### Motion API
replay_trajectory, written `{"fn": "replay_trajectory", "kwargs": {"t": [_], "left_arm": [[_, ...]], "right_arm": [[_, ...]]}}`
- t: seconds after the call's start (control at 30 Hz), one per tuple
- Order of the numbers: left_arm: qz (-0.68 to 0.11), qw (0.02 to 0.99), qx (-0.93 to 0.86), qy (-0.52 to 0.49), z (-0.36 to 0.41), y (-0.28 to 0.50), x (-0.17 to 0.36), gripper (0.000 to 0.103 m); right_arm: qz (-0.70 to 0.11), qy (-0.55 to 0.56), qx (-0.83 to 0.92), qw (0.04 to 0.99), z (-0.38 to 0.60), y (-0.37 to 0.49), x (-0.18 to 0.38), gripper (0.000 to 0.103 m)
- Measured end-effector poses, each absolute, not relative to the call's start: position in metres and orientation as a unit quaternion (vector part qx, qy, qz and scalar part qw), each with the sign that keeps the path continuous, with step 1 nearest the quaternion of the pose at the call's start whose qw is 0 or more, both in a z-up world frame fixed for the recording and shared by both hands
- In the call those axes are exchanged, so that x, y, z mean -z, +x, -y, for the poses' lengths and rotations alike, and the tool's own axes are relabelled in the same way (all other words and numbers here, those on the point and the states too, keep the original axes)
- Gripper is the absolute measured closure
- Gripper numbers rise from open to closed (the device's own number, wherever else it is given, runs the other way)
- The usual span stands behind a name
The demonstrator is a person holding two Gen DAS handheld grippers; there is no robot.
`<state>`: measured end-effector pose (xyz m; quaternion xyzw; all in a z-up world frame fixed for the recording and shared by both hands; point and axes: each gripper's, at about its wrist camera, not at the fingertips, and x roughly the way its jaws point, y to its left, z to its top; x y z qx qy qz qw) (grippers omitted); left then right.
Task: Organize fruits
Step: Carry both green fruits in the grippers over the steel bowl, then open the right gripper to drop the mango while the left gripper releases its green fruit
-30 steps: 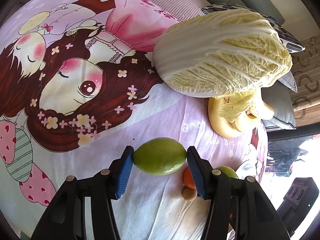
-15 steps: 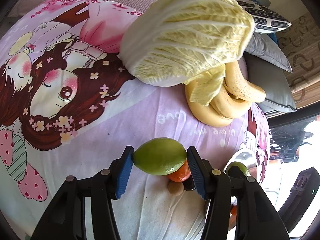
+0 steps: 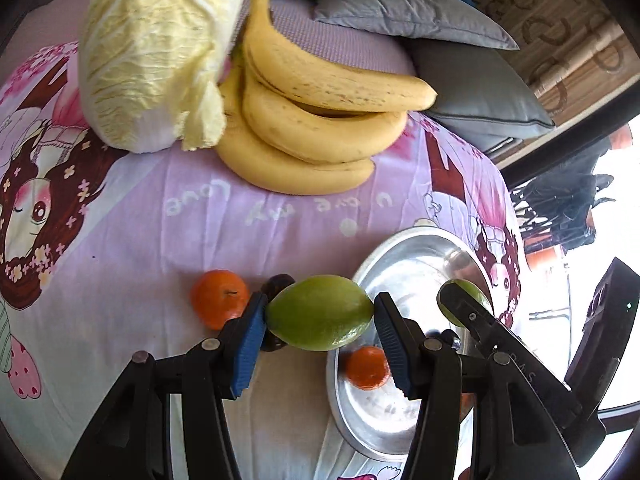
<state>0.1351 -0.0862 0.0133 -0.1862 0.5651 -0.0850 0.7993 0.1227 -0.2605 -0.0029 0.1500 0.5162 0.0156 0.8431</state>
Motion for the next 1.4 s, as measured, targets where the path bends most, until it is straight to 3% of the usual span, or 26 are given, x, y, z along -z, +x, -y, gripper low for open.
{"fn": "replay_trajectory", "kwargs": {"t": [0.33, 1.4], "left_arm": [[-0.584, 0.793, 0.11, -0.132, 0.136, 0.136, -0.002, 0.047], [-0.594, 0.788, 0.123, -0.11, 0.147, 0.139, 0.007, 0.047]], "right_arm": [[-0.522, 0.165, 0.033, 0.836, 0.305, 0.117, 0.014, 0.05], [-0.544, 0.125, 0.018, 0.829, 0.286, 0.126, 0.028, 0.05]]}}
